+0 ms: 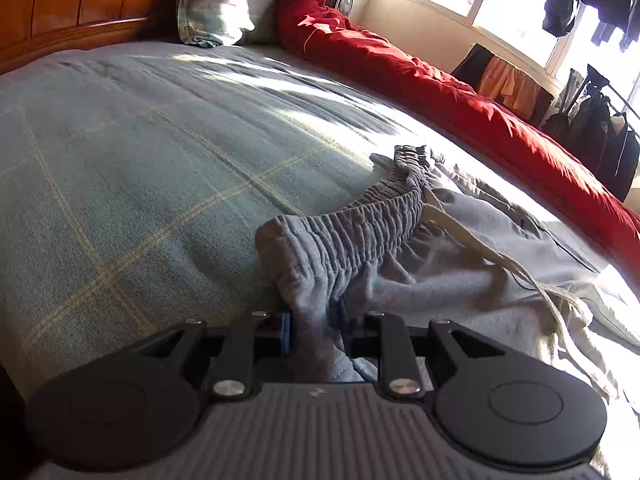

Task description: Fold clothes

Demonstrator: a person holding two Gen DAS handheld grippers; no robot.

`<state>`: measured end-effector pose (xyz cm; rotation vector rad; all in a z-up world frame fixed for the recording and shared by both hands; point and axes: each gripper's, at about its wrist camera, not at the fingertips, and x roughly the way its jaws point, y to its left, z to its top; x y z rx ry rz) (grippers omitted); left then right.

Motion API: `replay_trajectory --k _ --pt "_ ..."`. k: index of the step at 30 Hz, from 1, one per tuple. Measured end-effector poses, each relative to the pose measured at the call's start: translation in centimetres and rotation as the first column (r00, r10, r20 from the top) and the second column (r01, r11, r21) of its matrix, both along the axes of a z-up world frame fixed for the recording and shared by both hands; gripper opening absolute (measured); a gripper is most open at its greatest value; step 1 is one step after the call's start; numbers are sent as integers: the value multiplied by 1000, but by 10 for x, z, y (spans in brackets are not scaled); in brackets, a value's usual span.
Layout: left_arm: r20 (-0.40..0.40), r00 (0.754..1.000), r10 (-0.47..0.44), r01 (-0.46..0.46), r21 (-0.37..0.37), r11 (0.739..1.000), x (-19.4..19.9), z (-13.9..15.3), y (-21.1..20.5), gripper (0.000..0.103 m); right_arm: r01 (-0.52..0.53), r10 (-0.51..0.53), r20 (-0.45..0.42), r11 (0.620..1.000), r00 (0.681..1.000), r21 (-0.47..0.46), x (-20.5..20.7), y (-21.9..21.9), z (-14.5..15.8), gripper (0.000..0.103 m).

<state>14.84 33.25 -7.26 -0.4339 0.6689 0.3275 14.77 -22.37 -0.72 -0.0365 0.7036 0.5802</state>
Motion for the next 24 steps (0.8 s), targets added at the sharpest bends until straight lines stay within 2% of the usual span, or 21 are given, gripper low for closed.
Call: replay_trajectory --k 2,4,6,8,9,10,11,12,15,16,19,20,21,24 --pt "-6 1000 -23 23 76 997 -10 10 -7 36 -6 7 13 999 1000 -45 -3 2 0 62" --pt "-10 998 -56 57 176 983 -22 22 -19 38 -36 38 22 996 999 -83 -4 9 -2 62" --pt "-4 992 -124 121 269 955 -34 34 -34 39 -93 97 28 988 995 -124 -8 22 -5 62" --pt "-1 967 -256 238 370 898 -49 45 -62 46 -154 163 38 973 986 -171 -12 40 -10 62" --pt "-10 942 -336 309 415 855 -54 49 -78 49 -189 201 44 961 979 -200 -14 51 -12 62" --pt "-27 910 -414 379 460 803 -59 51 -95 56 -224 240 46 948 970 -228 -17 62 -16 62" --pt "-60 868 -492 452 506 735 -63 50 -113 59 -260 281 46 931 959 -256 -20 75 -20 62" --pt "-103 820 -564 519 550 655 -67 47 -131 59 -289 314 45 916 949 -279 -22 85 -24 62" --pt "-265 665 -698 653 660 372 -77 30 -182 60 -367 420 54 843 906 -392 -34 120 -40 62" --pt "-321 629 -708 672 682 288 -79 22 -194 61 -372 444 70 817 893 -440 -38 128 -46 62" --pt "-453 566 -689 684 724 86 -82 -2 -219 61 -359 500 110 741 859 -567 -50 148 -59 62" --pt "-475 557 -681 678 734 42 -83 -8 -223 61 -349 511 123 723 851 -596 -52 151 -62 62" --pt "-492 554 -672 669 743 8 -83 -13 -226 61 -340 521 131 706 843 -622 -54 153 -65 61" --pt "-520 546 -657 643 763 -70 -83 -22 -230 61 -315 544 141 657 827 -684 -56 156 -73 60"
